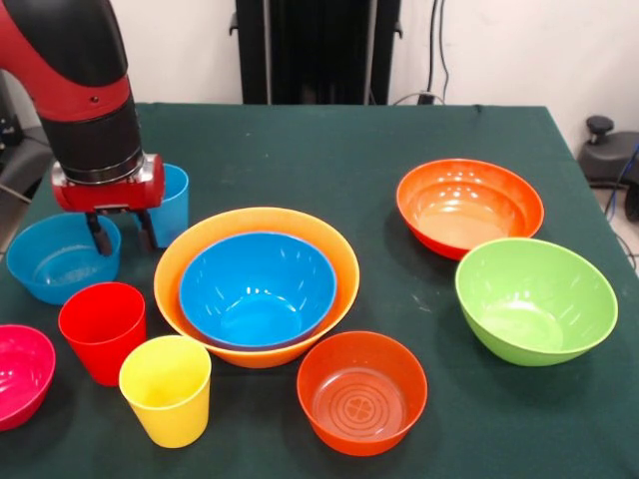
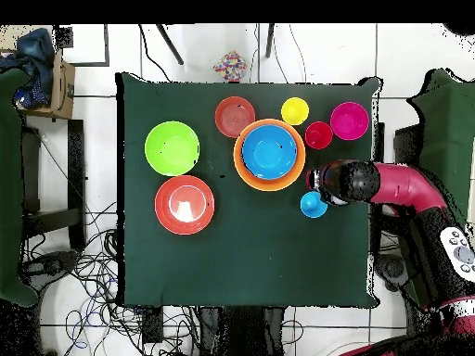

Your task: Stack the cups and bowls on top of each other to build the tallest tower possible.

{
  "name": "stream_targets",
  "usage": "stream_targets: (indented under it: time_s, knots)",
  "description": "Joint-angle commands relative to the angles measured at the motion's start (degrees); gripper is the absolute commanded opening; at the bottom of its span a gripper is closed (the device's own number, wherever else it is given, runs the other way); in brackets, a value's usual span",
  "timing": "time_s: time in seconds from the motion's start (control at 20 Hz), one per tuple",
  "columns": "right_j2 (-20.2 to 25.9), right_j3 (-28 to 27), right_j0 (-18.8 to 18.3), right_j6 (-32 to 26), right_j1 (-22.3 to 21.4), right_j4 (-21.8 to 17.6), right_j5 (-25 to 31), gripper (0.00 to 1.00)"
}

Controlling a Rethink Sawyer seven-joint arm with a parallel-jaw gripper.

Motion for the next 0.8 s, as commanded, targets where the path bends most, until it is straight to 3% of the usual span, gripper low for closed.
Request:
stream_targets:
  time_s: [0.05,0.2,0.35,0.8]
  knots:
    - [0.5,3.8,-0.6,-14.4,3.1,-5.0,-4.3,0.0]
    - [0.9,4.3,-1.1,-14.3,3.0,-5.1,-5.0,0.0]
    - [2.2,4.7,-1.8,-18.2,2.5,-4.5,-2.3,0.0]
    - [3.3,5.6,-2.3,-17.5,0.9,-4.1,-1.0,0.0]
